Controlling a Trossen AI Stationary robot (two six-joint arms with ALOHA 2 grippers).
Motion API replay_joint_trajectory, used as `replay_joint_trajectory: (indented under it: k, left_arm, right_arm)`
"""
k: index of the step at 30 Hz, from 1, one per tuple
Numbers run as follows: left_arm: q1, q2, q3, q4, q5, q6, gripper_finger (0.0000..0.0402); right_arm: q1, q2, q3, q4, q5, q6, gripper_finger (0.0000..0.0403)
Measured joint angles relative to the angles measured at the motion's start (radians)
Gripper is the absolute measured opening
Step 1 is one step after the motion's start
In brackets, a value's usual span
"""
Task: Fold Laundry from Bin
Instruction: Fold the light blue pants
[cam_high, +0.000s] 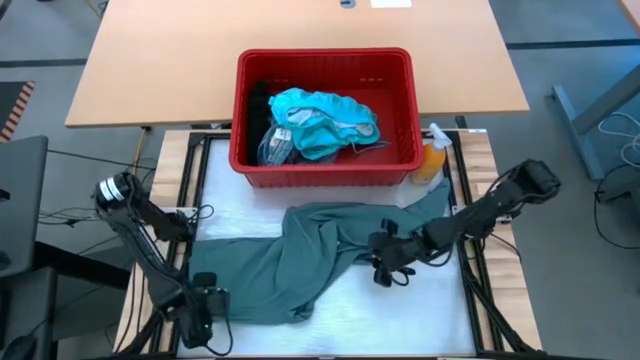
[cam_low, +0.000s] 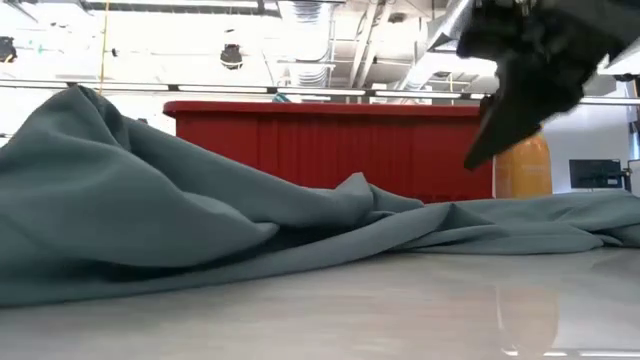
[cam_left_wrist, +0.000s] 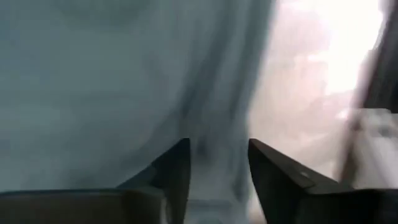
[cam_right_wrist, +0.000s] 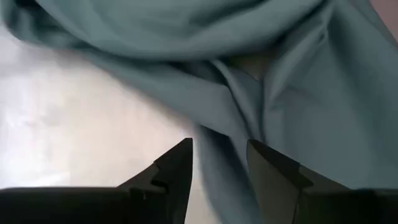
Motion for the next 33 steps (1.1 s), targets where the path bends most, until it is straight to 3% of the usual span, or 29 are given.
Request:
replay_joint_trajectory:
  k: [5,8,10,13,17,21,28,33]
  left_arm:
    - [0.007,-0.095,0.072,-0.060,-0.132,0.058,0.0201]
    - [0.028,-0.134,0.081,-0.026,-0.374,0.063,0.0207]
    - [0.065,-0.123,0.065,0.063,-0.513,0.104,0.0207]
    - [0.157,-0.055,0.028,0.293,-0.583,0.222,0.0207]
    - [0.266,0.084,0.026,0.561,-0.593,0.363,0.0207]
    - [0.340,0.211,0.036,0.711,-0.474,0.471,0.0208]
    - [0.365,0.254,0.055,0.548,-0.388,0.463,0.0208]
    - [0.348,0.166,0.057,0.295,-0.405,0.390,0.0202]
  right_arm:
    - [-0.007,-0.009,0.006,0.023,0.007,-0.036,0.0177]
    - [-0.037,0.012,0.004,0.020,0.028,-0.022,0.0177]
    - [-0.066,0.027,0.004,0.025,0.058,-0.015,0.0177]
    - [-0.101,0.055,0.004,0.038,0.057,-0.051,0.0177]
    - [-0.123,0.087,0.005,0.121,0.027,-0.100,0.0177]
    - [-0.130,0.146,0.005,0.155,-0.004,-0.116,0.0177]
    - [-0.117,0.286,0.008,0.126,0.032,-0.107,0.0168]
    - [-0.119,0.306,0.012,-0.060,0.080,-0.102,0.0096]
